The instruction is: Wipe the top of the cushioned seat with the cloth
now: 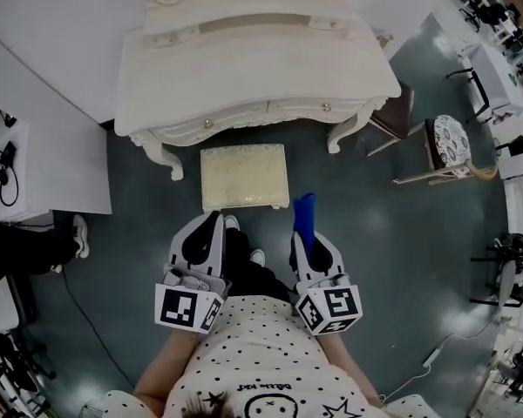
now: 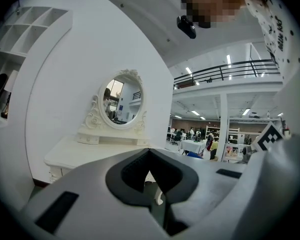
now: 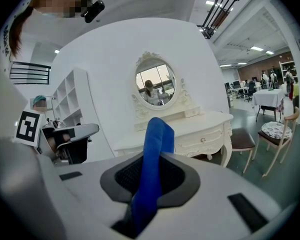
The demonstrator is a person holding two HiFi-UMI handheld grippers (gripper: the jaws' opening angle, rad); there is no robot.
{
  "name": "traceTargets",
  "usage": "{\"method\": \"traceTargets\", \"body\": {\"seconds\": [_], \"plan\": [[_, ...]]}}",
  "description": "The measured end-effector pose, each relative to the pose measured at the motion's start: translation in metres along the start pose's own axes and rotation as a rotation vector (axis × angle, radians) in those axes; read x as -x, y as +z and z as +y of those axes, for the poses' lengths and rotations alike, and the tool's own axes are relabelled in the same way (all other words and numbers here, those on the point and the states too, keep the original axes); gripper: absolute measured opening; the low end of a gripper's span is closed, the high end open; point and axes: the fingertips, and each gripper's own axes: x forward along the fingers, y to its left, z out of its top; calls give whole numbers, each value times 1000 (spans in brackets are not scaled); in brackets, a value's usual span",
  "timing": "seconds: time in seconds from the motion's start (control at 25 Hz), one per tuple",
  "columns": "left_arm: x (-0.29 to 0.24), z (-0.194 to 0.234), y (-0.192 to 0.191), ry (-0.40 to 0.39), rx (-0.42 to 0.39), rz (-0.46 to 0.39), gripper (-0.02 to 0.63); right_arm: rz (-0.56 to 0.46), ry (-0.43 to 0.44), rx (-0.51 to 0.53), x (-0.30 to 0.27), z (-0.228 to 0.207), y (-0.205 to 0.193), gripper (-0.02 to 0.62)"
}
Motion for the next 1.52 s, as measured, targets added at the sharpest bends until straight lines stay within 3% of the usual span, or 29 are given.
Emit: {"method": "traceTargets", "body": {"seconds": [0.6, 1.04, 1.52], "plan": [[-77, 80, 25, -100, 18, 13, -2, 25, -61, 7, -97, 21, 37, 61], [-87, 111, 13, -22, 59, 50, -2, 116, 10, 20, -129, 34, 29, 61], [-117, 96, 3, 28, 71, 62, -2, 209, 90, 18, -154, 15, 14, 61]]}}
